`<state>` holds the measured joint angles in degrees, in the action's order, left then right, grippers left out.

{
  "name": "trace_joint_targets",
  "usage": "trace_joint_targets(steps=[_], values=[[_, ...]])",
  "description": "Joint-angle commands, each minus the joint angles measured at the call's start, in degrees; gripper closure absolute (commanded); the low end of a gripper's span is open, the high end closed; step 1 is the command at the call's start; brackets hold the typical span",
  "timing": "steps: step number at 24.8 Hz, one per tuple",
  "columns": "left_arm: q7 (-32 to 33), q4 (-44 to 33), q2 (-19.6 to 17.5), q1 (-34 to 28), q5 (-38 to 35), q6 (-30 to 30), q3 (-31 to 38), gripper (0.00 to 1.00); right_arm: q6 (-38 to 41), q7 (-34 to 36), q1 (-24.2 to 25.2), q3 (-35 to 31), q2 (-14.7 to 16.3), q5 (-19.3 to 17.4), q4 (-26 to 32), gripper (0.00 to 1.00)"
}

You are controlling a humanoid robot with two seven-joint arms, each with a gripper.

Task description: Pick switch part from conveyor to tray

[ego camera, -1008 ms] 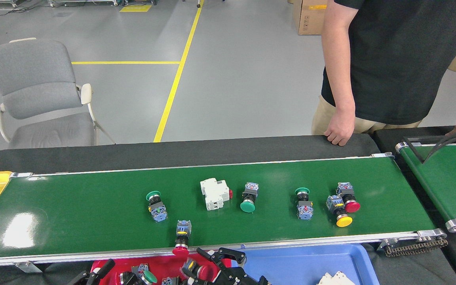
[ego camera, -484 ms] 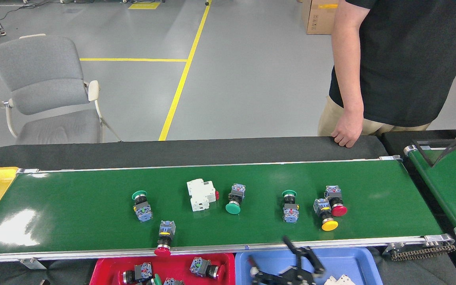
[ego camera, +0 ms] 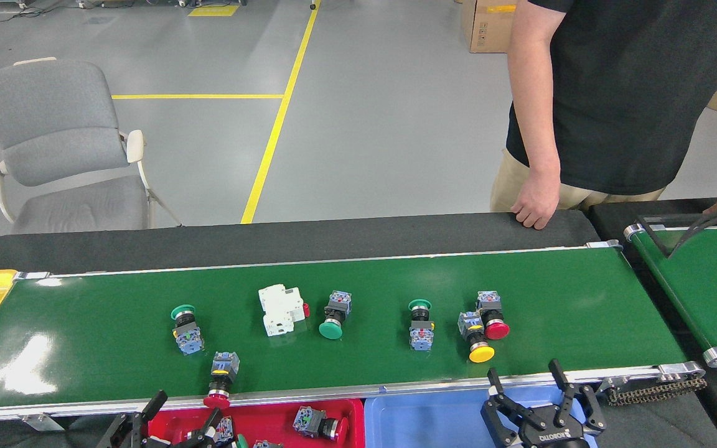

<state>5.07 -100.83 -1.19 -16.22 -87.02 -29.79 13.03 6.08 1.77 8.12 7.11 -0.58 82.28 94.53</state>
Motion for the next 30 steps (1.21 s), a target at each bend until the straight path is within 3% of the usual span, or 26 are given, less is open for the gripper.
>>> trace_joint_targets(steps=[1,6,7,9,11,13,14,15,17,20,26,28,30], values=[[0.20,-0.16,0.05,0.75,-0.70,0.78,0.24,0.00,-0.63,-0.89,-2.84,2.11,-0.12,0.16,-1.63,0.02],[0.29,2.39,0.14,3.57,-1.05,1.05,0.33,0.00,-3.09,-2.03,-7.51,6.42,-0.56,0.34,-7.52,0.02],[0.29,3.00,0.14,4.36,-1.05,1.75,0.33,0.00,-4.23,-2.38,-8.03,6.95,-1.09,0.25,-8.40,0.06],[0.29,4.50,-0.39,5.67,-1.05,3.24,0.24,0.00,-4.85,-2.73,-9.00,7.21,-1.62,0.08,-9.19,0.30],[0.38,6.87,-0.57,7.96,-1.14,4.56,0.15,0.01,-4.76,-3.35,-9.70,7.65,-1.26,0.16,-9.37,0.66],[0.38,8.45,-0.66,9.63,-1.14,5.35,0.07,0.05,-4.76,-3.96,-9.97,8.53,-0.74,0.16,-9.28,0.83],[0.38,9.07,-0.66,10.07,-1.14,5.53,0.15,0.11,-4.76,-3.96,-10.14,8.80,-0.47,0.16,-9.28,0.87],[0.29,9.42,-0.74,10.16,-1.14,5.44,0.24,0.20,-4.76,-3.96,-10.14,8.97,-0.39,0.16,-9.37,0.88],[0.29,9.77,-0.83,9.72,-1.05,5.00,0.24,0.47,-4.67,-3.96,-10.14,8.97,-0.39,0.16,-9.28,0.89],[0.29,9.68,-0.83,8.84,-0.78,4.65,-0.02,0.68,-4.59,-3.96,-10.05,9.06,-0.39,0.16,-9.28,0.91],[-0.06,5.29,-0.66,5.06,0.27,1.22,-0.11,0.86,0.16,-3.88,-9.17,12.75,0.14,0.16,-6.82,0.91],[-0.06,0.19,-0.39,0.66,2.56,-3.88,-0.11,0.85,2.01,-3.88,-8.82,15.83,1.37,0.16,-4.80,0.91],[0.03,-1.30,0.14,-2.50,3.87,-10.64,-0.20,0.78,2.88,-3.88,-8.38,19.78,2.25,0.34,-2.60,0.91]])
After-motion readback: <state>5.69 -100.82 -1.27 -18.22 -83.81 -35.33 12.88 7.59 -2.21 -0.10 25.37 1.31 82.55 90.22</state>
